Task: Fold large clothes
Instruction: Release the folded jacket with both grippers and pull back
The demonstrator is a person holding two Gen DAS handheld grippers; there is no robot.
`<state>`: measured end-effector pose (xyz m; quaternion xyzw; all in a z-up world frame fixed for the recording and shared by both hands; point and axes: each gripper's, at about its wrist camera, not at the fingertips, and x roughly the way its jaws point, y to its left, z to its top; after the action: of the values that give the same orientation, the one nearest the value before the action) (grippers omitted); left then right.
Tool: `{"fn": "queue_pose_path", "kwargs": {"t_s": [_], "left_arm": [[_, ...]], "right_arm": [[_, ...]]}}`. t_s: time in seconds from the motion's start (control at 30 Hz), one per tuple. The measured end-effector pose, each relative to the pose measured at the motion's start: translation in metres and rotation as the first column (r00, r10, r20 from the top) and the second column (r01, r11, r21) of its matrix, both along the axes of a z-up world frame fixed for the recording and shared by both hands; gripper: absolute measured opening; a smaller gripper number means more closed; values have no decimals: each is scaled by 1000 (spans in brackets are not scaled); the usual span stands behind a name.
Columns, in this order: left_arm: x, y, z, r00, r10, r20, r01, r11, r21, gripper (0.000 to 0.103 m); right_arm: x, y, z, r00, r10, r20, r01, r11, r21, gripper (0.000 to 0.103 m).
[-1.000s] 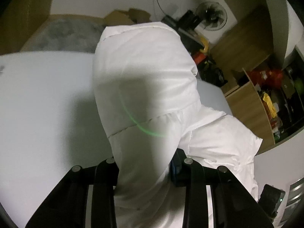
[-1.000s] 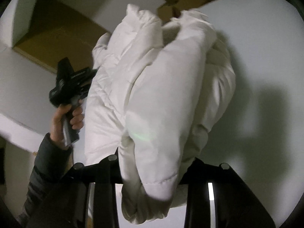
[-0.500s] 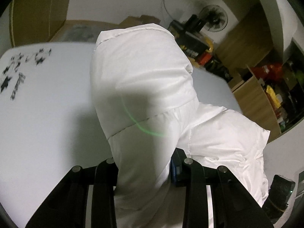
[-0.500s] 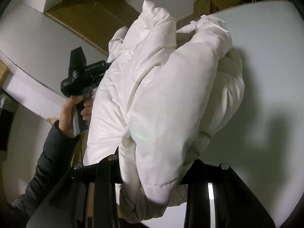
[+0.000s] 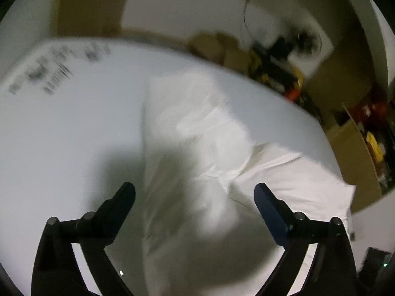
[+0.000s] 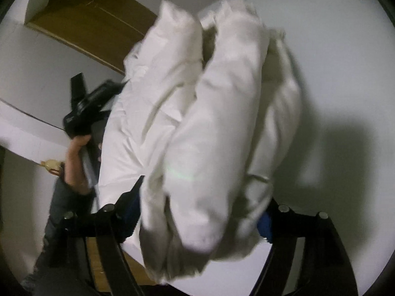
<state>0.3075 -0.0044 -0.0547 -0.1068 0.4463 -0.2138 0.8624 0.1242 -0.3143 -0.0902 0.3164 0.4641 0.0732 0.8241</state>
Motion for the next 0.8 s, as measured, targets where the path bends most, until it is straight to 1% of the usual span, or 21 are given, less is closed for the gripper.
{"fn": "queue_pose_path", "kwargs": {"t_s": [0.03,0.07,0.1,0.13,0.17,0.2,0.23,0.27,0.3,0.33,0.37,0.43,0.5,0.53,0.57,0.6,0.63,0.67,0.7,0.73,0.8], "left_arm": [[-18,6,19,997,28,78,-29,1000,11,97],[-33,12,32,990,49,136,-53,998,21,97],[-57,18,53,972,81,221,-90,995,34,97],[-91,22,78,940,113,322,-141,988,62,97],[-118,21,94,914,133,383,-180,980,89,98],[-134,15,106,896,146,419,-208,973,105,98],[-167,14,119,869,168,465,-256,958,133,98],[-191,12,126,855,189,484,-293,944,149,98],[-213,9,129,847,201,492,-317,934,165,98],[-229,8,131,848,203,489,-326,928,180,98],[-245,4,129,857,202,474,-326,925,194,98],[-282,-2,120,895,194,402,-302,927,224,98],[-305,-9,112,910,194,367,-290,929,230,98],[-321,-11,106,917,198,347,-291,926,240,98],[-333,-13,101,919,205,337,-297,922,249,98],[-343,-13,97,919,210,333,-303,917,258,98],[-355,-16,93,918,218,331,-319,902,291,98],[-361,-19,91,915,225,336,-335,887,318,98],[-367,-18,89,912,229,341,-347,874,339,98],[-375,-21,87,909,232,345,-359,856,371,98],[-382,-25,86,907,231,353,-364,851,379,98]], "right_arm": [[-4,2,13,1000,-2,28,3,999,-45,86],[-9,6,26,998,2,58,3,996,-92,88],[-12,11,35,997,5,72,4,992,-124,96],[-18,16,50,994,-2,108,24,980,-200,103],[-27,22,65,987,-21,158,66,957,-283,103],[-34,26,74,981,-28,192,91,939,-332,103],[-42,37,90,972,-21,235,118,906,-407,103],[-50,50,103,963,3,269,126,878,-461,103],[-56,58,111,957,21,289,127,865,-486,103],[-63,66,119,951,34,306,131,856,-501,103],[-72,70,125,948,39,316,133,852,-506,103],[-91,76,129,943,59,328,121,857,-501,103],[-108,84,132,941,73,329,116,846,-520,103],[-120,91,132,938,95,333,108,833,-543,103],[-130,101,132,935,118,333,102,813,-573,103],[-133,98,124,934,131,333,101,796,-597,103],[-144,94,125,930,140,340,104,785,-610,103],[-154,99,127,922,147,357,116,777,-619,103],[-169,89,127,916,146,375,130,774,-620,103],[-176,89,129,910,142,388,144,772,-619,103],[-190,87,129,903,126,410,175,764,-621,103]]}}
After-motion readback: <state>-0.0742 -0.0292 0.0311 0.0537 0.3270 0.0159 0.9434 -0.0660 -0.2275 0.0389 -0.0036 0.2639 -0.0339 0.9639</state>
